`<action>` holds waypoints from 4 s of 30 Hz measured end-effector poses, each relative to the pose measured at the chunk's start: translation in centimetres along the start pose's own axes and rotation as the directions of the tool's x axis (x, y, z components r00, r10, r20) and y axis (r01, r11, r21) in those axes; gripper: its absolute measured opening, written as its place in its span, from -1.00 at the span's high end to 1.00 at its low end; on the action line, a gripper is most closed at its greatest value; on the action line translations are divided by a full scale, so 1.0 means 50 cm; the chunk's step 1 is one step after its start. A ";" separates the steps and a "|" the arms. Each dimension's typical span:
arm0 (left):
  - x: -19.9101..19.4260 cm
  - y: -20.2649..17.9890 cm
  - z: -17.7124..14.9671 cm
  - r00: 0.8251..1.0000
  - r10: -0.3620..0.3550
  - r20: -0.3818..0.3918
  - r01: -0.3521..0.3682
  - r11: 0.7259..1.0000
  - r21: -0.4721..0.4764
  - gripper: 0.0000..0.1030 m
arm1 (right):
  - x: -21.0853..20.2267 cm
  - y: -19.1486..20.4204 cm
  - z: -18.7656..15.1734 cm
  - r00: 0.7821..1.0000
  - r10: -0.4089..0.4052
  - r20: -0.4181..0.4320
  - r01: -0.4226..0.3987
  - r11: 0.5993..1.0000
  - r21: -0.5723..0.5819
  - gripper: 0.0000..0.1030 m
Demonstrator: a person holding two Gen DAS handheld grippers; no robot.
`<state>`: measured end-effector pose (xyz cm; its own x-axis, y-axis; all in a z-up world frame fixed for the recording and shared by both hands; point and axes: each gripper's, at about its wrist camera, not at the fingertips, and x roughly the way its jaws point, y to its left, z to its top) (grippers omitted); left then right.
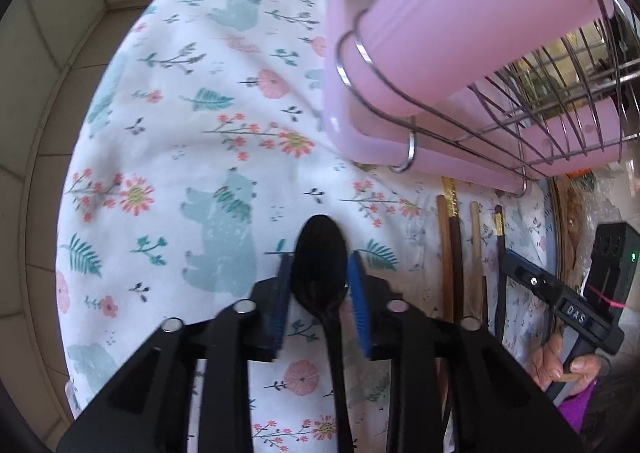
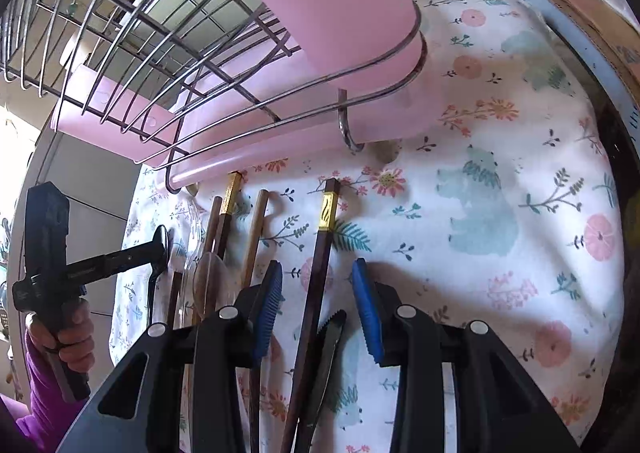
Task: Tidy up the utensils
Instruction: 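Grasp a black spoon with the left gripper while the right gripper grasps a dark gold-tipped chopstick, then lift the black spoon with the left gripper while the right gripper lifts the chopstick over the holder, then lower the spoon into the pink cup and open the left gripper while the right gripper drops the chopstick in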
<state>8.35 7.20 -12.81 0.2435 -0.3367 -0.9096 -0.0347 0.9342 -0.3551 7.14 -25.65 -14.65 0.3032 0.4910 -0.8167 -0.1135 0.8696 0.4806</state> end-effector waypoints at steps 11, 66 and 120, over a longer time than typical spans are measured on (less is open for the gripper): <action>-0.007 -0.021 -0.006 0.998 0.020 0.063 -0.021 1.000 0.016 0.98 | 0.004 -0.013 -0.007 0.999 0.031 0.011 -0.031 0.999 0.022 0.82; -0.422 -0.231 0.123 0.285 0.050 0.957 -0.248 0.969 0.023 0.98 | -0.465 0.151 0.238 0.525 0.029 0.850 0.220 0.961 -0.168 0.89; -0.309 -0.118 0.002 0.644 -0.008 0.765 -0.023 0.999 0.030 0.30 | -0.362 0.053 0.074 0.780 -0.015 0.626 0.103 0.989 -0.105 0.24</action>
<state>4.89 6.88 3.36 0.8984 -0.1345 -0.4181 -0.0112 0.9446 -0.3279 4.85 -32.40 2.58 0.8304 0.3366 -0.4441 -0.1801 0.9163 0.3577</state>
